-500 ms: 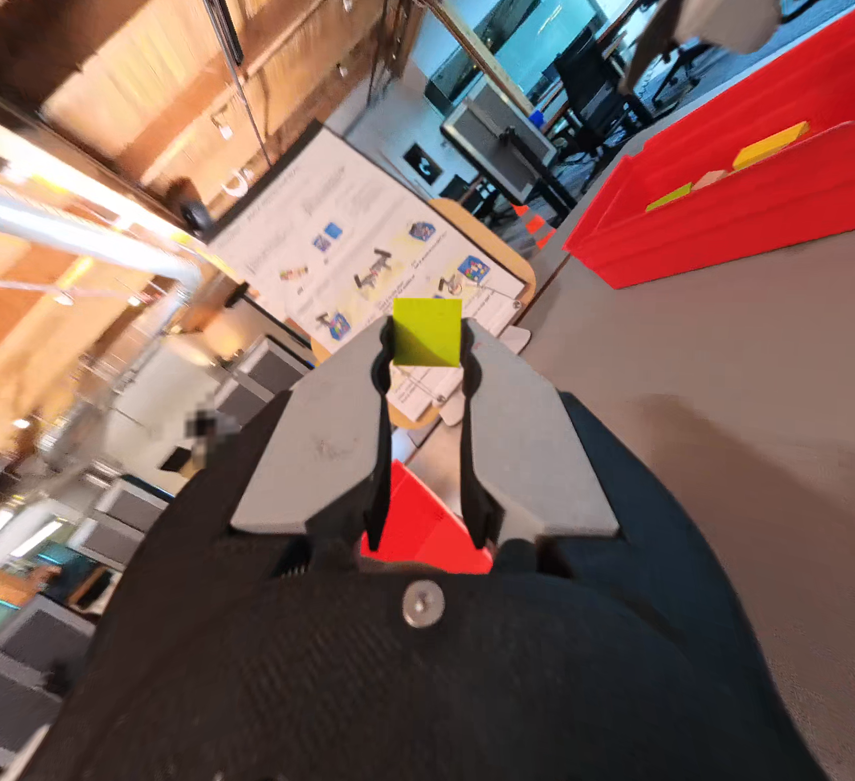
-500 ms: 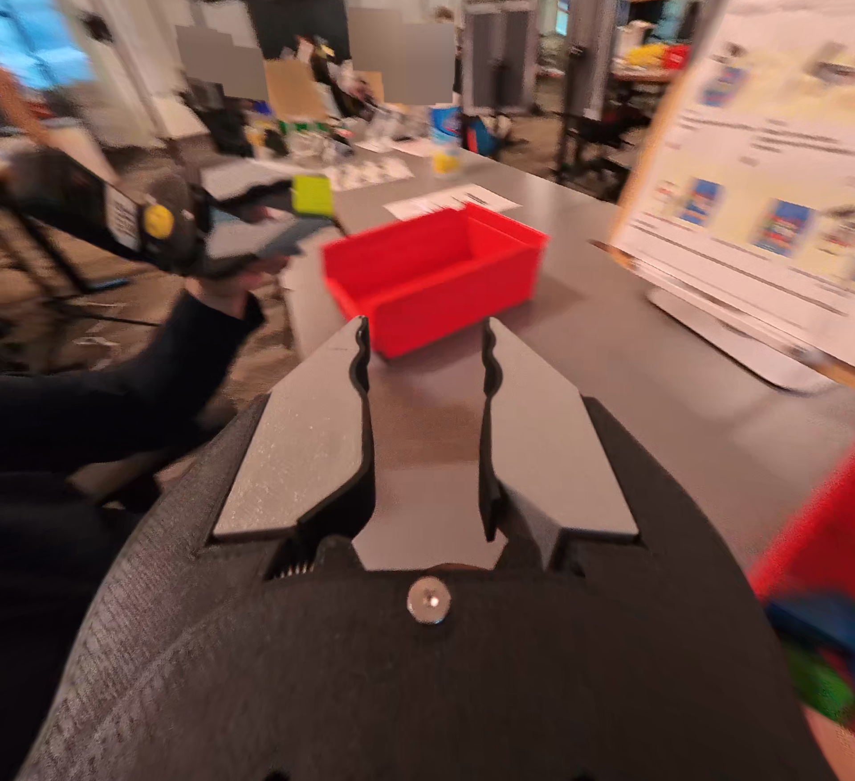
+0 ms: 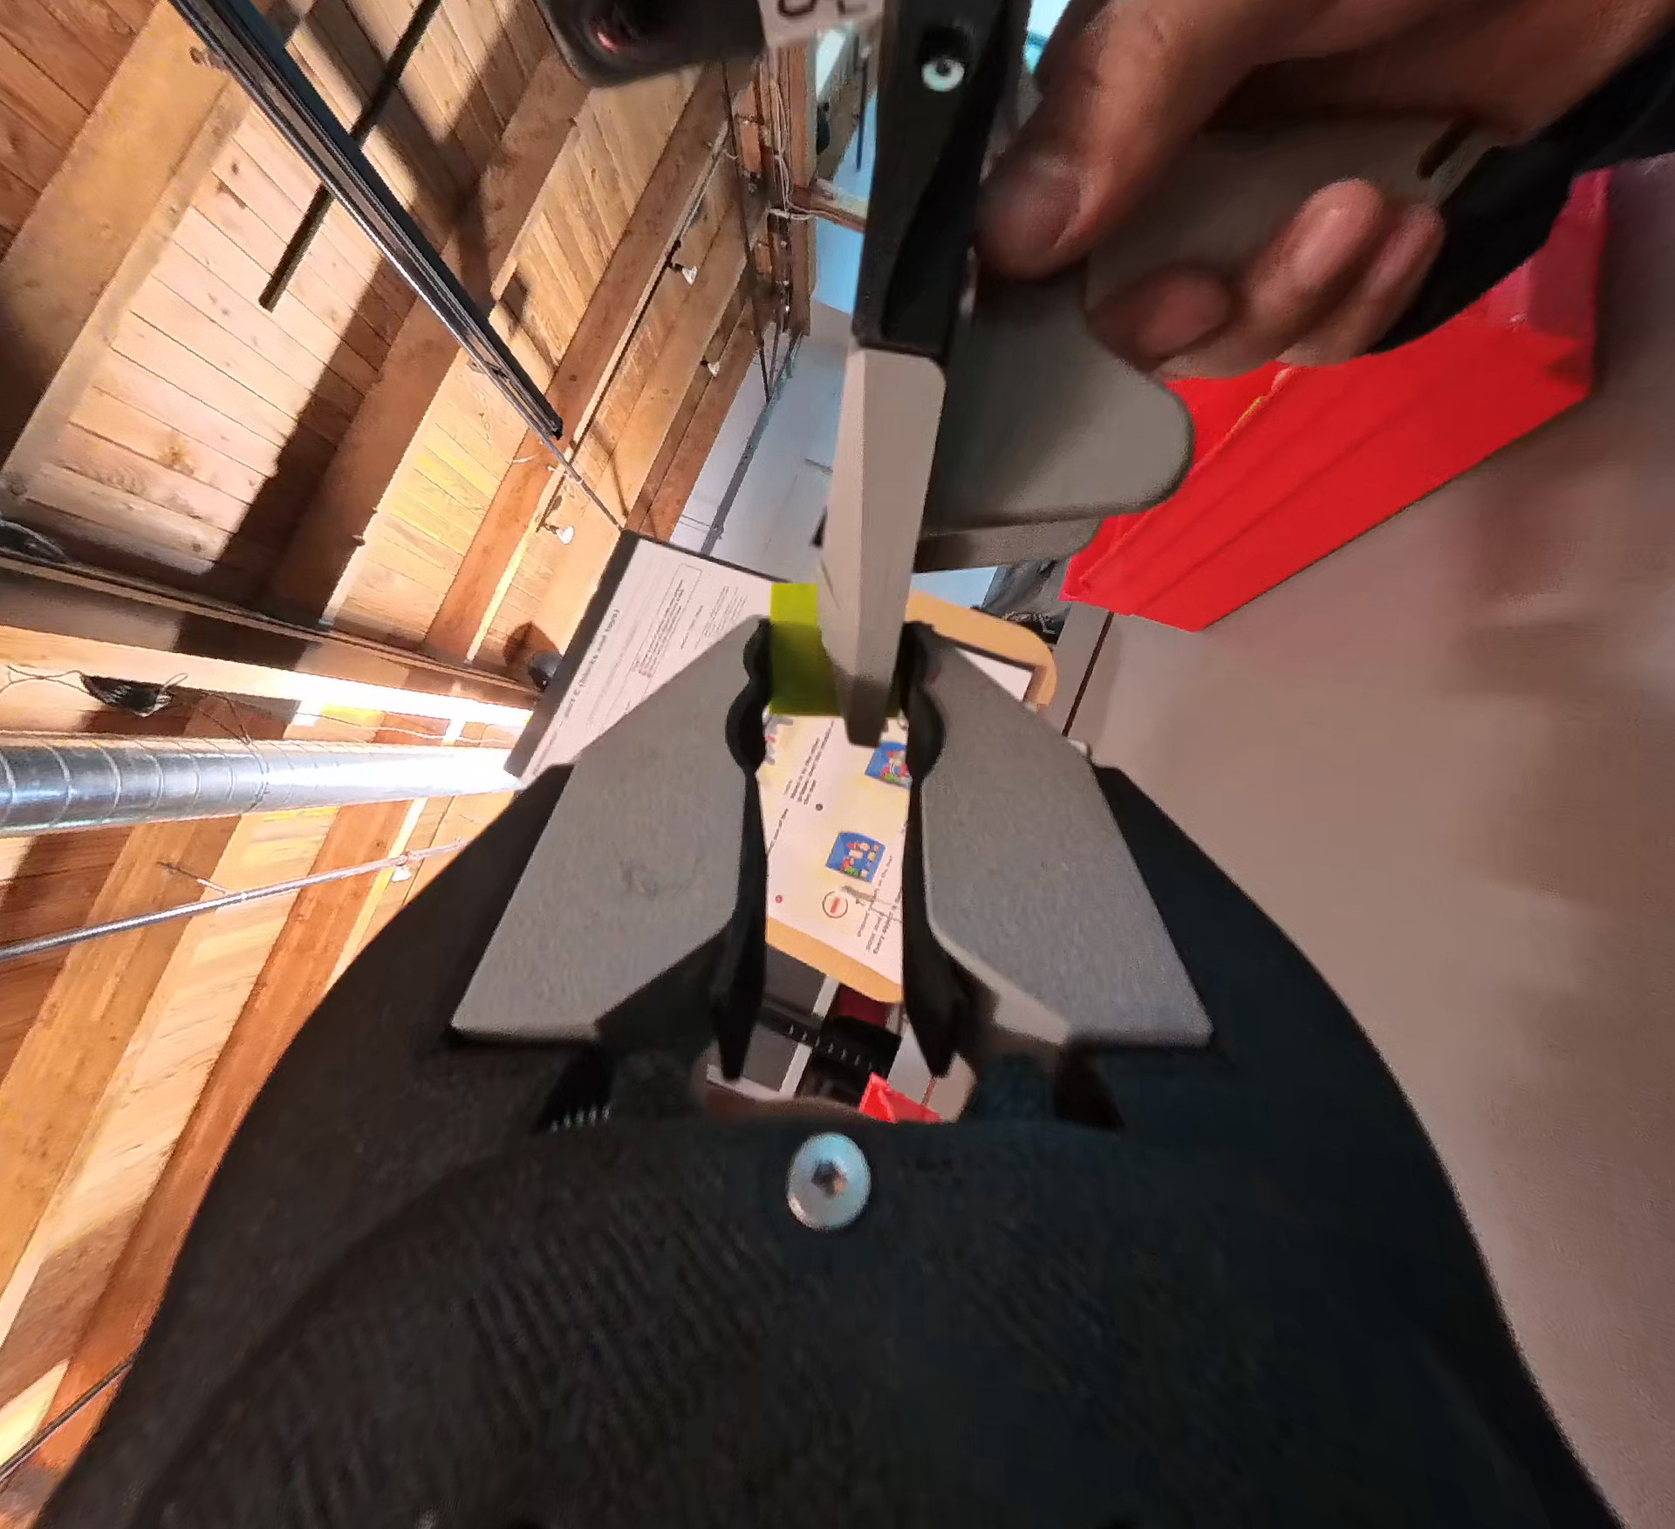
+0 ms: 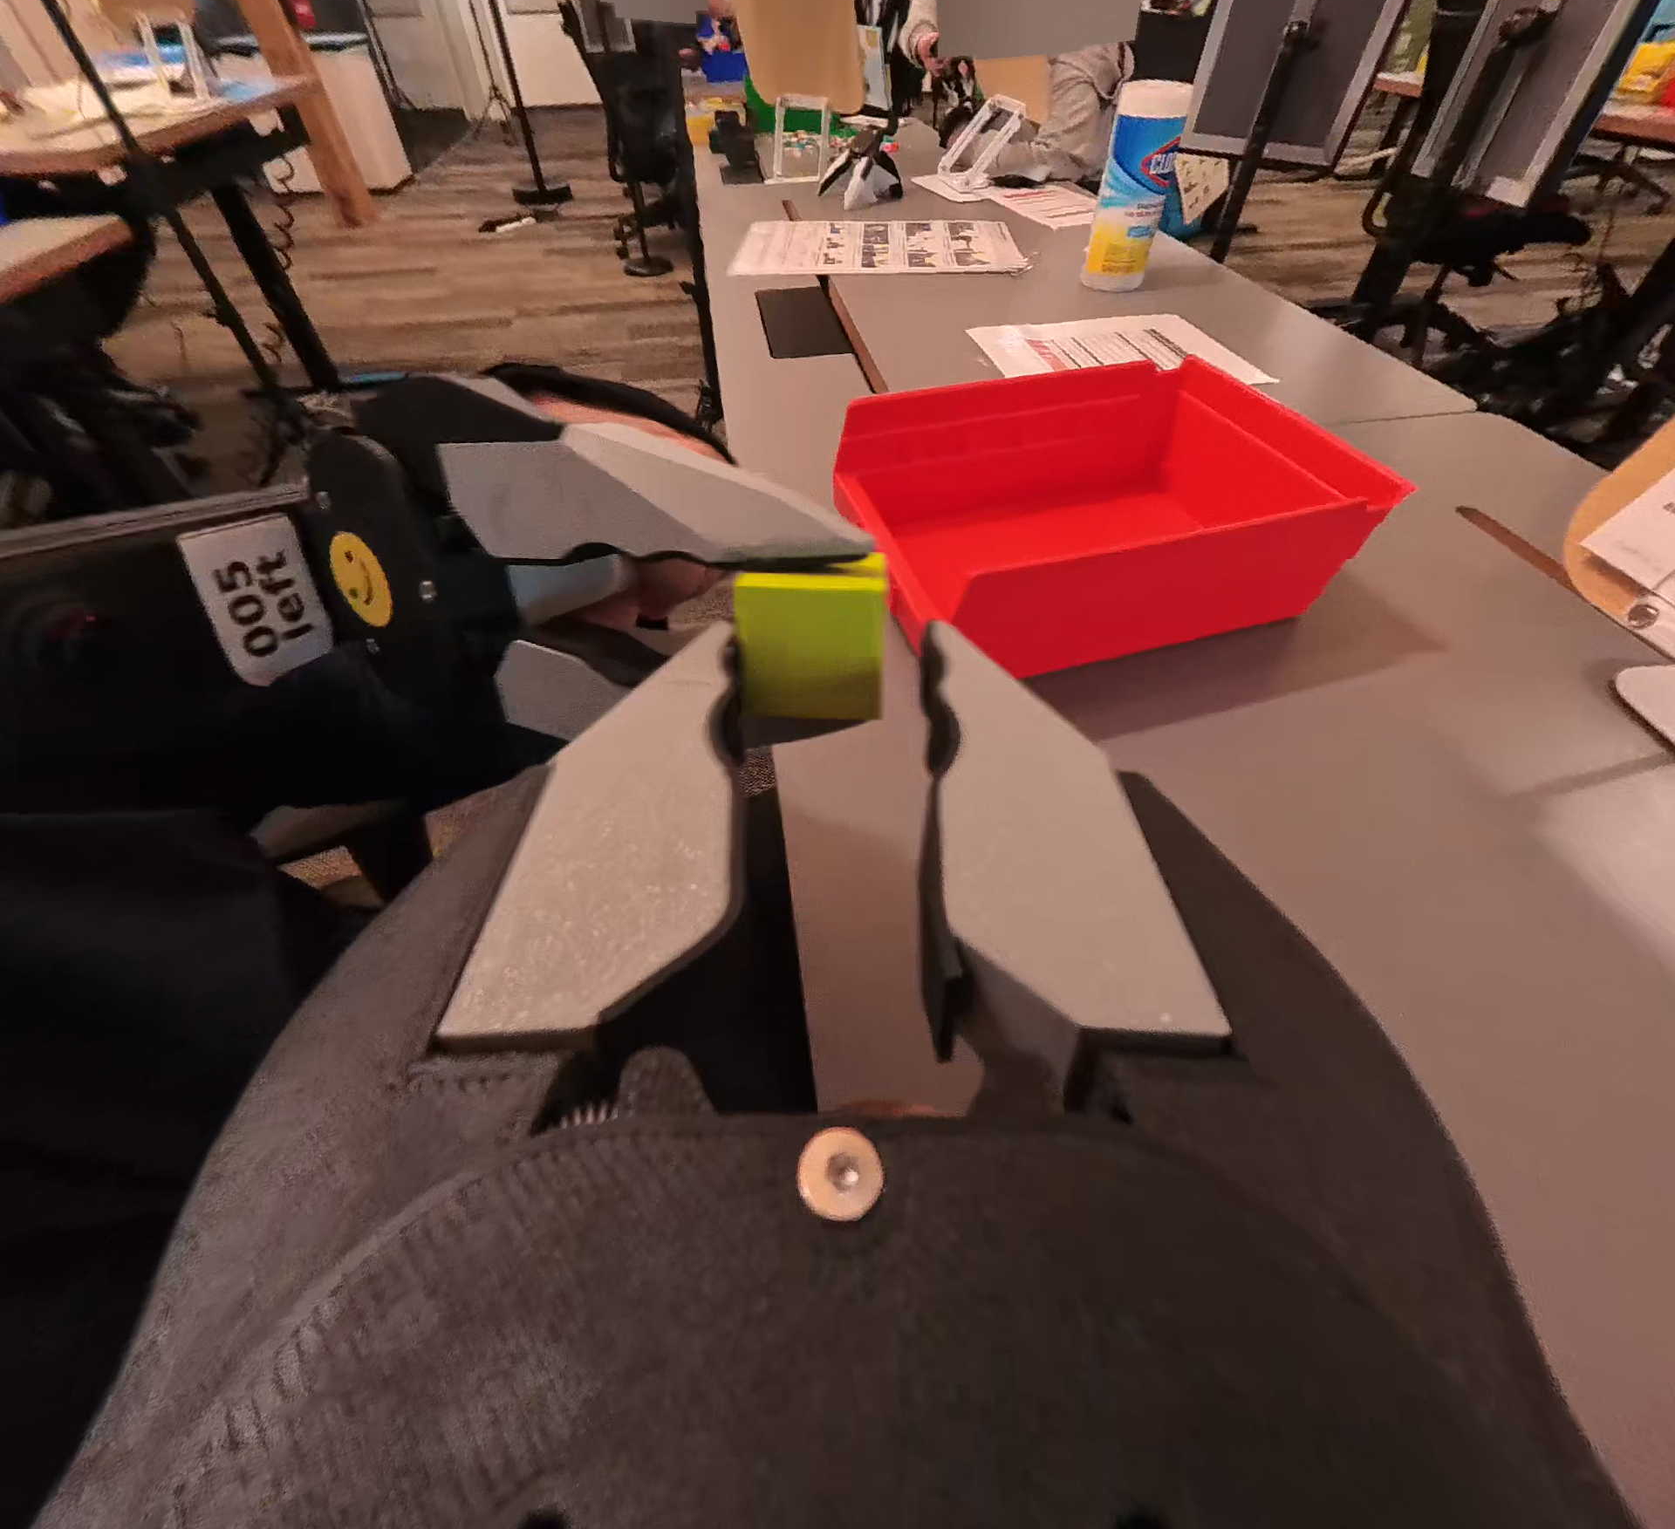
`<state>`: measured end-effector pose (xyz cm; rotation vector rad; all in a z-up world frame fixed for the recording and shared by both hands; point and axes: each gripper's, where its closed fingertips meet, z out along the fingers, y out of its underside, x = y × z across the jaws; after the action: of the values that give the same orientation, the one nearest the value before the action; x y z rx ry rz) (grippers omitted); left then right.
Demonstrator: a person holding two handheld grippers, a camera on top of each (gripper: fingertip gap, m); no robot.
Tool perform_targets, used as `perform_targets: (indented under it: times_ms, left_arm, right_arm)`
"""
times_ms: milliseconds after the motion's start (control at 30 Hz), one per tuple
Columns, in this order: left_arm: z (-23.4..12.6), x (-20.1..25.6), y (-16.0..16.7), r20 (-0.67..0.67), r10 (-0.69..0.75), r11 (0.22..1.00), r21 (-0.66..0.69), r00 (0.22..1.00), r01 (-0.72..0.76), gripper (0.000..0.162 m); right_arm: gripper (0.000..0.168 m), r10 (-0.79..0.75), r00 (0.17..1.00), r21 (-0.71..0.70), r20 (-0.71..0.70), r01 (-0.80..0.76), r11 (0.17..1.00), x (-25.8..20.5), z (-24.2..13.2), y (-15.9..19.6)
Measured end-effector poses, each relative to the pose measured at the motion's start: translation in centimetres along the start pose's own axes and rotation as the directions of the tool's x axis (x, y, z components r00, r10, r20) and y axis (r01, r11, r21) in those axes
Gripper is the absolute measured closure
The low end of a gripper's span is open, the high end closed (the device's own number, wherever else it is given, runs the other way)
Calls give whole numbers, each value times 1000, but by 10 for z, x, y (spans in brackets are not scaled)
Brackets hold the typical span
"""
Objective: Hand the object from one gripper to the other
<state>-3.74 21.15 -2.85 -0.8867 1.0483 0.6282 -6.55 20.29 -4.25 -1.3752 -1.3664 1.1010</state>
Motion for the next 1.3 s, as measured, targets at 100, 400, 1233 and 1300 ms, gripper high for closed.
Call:
perform_targets:
  times_ms: [100, 400, 1233, 1300]
  left_arm:
    - [4, 4, 6, 1, -21, 1000, -1, 1000, 21, 137]
    - [3, 8, 21, -34, -91, 996, -12, 995, 91, 129]
    - [12, -12, 112, 28, -693, 670, -346, 721, 657, 121]
    - [12, -10, 111, 19, -699, 666, -347, 715, 660, 121]
  right_arm:
    - [142, -39, 999, -31, -38, 38, 999, 5, 3, 5]
    - [142, -12, 982, -3, -188, 12, 1000, 49, -23, 1]
    - [141, 6, 355, -193, -935, -521, 832, 266, -289, 172]
    - [142, -18, 348, -224, -937, -560, 797, 267, -291, 184]
